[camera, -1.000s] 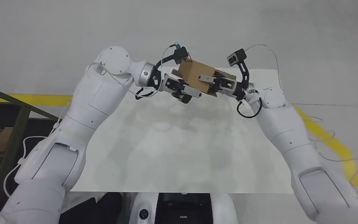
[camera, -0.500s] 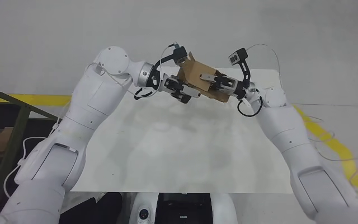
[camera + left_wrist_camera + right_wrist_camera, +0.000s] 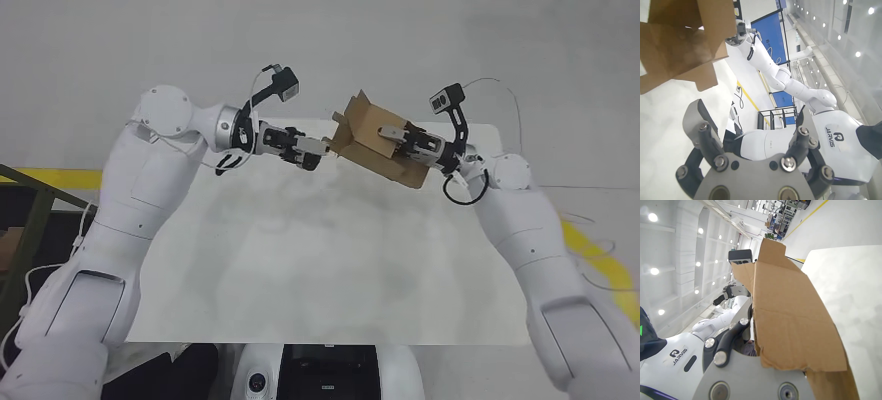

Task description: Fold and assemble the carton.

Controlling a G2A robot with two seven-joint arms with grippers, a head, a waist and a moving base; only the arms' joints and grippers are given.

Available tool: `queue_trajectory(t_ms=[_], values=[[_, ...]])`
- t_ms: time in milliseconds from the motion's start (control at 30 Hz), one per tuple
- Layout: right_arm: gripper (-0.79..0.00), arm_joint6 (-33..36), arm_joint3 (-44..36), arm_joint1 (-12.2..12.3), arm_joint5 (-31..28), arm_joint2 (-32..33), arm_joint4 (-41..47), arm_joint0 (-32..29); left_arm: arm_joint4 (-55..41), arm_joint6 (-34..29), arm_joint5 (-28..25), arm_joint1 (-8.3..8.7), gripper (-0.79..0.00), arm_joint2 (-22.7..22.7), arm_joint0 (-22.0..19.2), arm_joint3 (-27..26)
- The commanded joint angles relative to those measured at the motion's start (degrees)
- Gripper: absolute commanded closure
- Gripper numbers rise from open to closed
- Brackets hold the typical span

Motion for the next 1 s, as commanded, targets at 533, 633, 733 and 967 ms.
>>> queue_trajectory(t_ms=[533, 633, 733, 967], values=[[0.000, 4.31, -3.34, 1.57, 4.32, 2.93, 0.93, -2.06, 7.18, 6.04, -8.53, 0.60, -0.785, -1.07, -0.17, 4.09], [0.000, 4.31, -3.34, 1.57, 4.32, 2.93, 0.93, -2.06, 7.18, 6.04, -8.53, 0.60, -0.785, -1.07, -0.17, 4.09], [0.000, 4.31, -3.34, 1.57, 4.32, 2.93, 0.93, -2.06, 7.18, 6.04, -8.53, 0.60, -0.785, -1.07, -0.17, 4.09], [0.000, 4.31, -3.34, 1.57, 4.32, 2.93, 0.93, -2.06, 9.94, 10.14, -10.09, 0.66, -0.785, -1.16, 0.61, 3.06]])
